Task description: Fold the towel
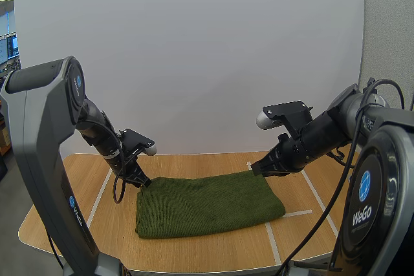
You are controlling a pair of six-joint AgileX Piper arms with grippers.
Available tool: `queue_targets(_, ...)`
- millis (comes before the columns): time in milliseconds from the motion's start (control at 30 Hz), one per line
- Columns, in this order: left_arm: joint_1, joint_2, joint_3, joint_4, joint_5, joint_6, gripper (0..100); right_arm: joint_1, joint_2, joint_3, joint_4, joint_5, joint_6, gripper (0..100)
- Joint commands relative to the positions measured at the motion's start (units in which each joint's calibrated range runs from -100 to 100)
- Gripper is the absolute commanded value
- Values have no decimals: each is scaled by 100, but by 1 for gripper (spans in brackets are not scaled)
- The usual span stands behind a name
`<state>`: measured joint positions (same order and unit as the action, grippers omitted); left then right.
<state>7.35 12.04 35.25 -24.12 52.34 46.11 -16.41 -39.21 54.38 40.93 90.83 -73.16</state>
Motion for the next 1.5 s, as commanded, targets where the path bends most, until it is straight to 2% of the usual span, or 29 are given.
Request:
queue_targets(0,20,-151,-61,-216,926,-238,0,-22,24,-28,302,-561,-21,0)
queue_targets(233,332,-985,-61,-844,1865,-48,0,-22,987,-28,622,-607,-120,0)
queue_targets(333,560,-1487,-61,-1033,2620,15,0,-22,1592,-28,722,-625,-325,0)
queue_targets(500,801,-1995,-61,-1297,3541,35,0,-22,2056,-28,722,-1019,-325,0)
queue_targets(600,921,-2241,-61,-1348,3879,45,0,-22,2119,-28,712,-1295,-548,0)
queue_targets(767,983,-2569,152,-1337,4031,45,0,-22,2199,-56,701,-1430,-851,0)
queue_targets(1033,983,-2664,840,-1337,3887,45,0,-155,2886,-625,736,-1357,-851,0)
queue_targets(1200,983,-2664,1078,-1347,3830,35,0,-535,3574,-1252,824,-217,-915,0)
queue_targets(1367,983,-2664,1081,-1347,3830,24,0,-706,4279,-1754,939,917,-915,0)
queue_targets(1400,983,-2664,1081,-1347,3830,24,0,-710,4369,-1815,939,917,-915,3)
queue_targets(1467,983,-2664,1081,-1347,3830,14,0,-710,4544,-1886,939,917,-915,26)
